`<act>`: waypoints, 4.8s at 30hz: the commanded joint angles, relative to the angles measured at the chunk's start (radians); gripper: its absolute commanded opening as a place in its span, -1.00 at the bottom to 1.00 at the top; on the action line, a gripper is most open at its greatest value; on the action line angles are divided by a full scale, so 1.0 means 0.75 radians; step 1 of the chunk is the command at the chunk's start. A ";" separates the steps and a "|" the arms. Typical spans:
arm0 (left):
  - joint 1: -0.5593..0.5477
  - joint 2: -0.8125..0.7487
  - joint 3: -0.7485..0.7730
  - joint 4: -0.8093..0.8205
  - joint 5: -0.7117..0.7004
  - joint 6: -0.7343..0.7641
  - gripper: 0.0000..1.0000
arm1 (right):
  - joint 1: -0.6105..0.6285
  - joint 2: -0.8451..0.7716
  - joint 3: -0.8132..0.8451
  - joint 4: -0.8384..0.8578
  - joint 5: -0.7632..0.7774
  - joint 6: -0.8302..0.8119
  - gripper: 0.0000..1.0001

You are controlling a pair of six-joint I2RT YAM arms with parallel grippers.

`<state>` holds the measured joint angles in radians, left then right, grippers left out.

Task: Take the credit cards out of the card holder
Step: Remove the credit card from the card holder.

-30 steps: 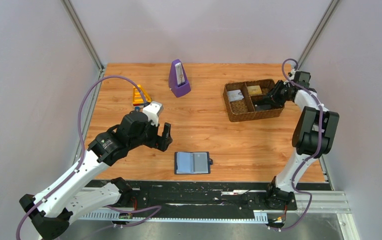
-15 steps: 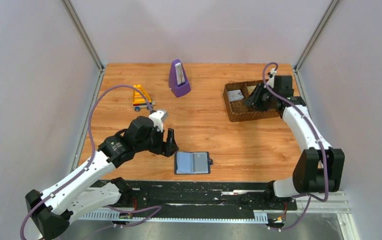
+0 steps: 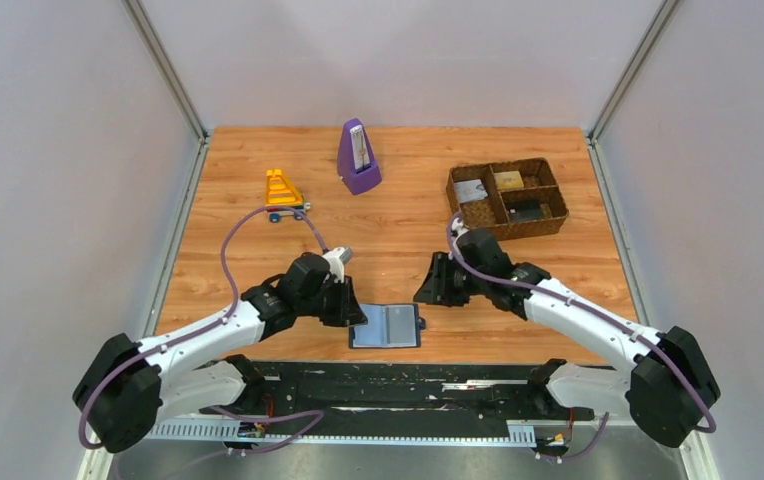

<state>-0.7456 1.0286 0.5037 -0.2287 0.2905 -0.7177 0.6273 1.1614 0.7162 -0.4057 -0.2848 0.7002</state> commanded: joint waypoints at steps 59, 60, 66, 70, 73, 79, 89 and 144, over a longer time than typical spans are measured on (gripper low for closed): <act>-0.002 0.260 -0.232 0.450 0.005 -0.096 -0.68 | 0.353 0.435 -0.051 0.508 0.025 0.211 -0.20; -0.003 0.263 -0.233 0.453 0.008 -0.098 -0.68 | 0.354 0.434 -0.052 0.516 0.018 0.214 -0.20; -0.002 0.262 -0.240 0.466 0.018 -0.107 -0.68 | 0.353 0.421 -0.059 0.594 -0.028 0.225 -0.19; -0.002 0.245 -0.235 0.463 0.037 -0.138 -0.68 | 0.354 0.431 -0.063 0.678 -0.089 0.243 -0.19; -0.002 0.175 -0.203 0.394 0.014 -0.183 -0.66 | 0.361 0.451 -0.051 0.730 -0.130 0.243 -0.19; 0.009 -0.071 -0.073 0.016 -0.205 -0.238 -0.57 | 0.383 0.506 0.004 0.762 -0.157 0.211 -0.15; 0.018 -0.310 -0.052 -0.101 -0.218 -0.288 -0.53 | 0.390 0.557 0.137 0.671 -0.086 0.128 0.11; 0.019 0.022 -0.305 0.256 -0.088 -0.240 -0.57 | 0.336 0.466 0.047 0.282 0.182 0.222 0.01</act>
<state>-0.7322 1.0290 0.2932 -0.1020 0.1997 -0.8879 0.8757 1.5032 0.7315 -0.2413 -0.1467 0.8814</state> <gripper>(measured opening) 0.217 0.508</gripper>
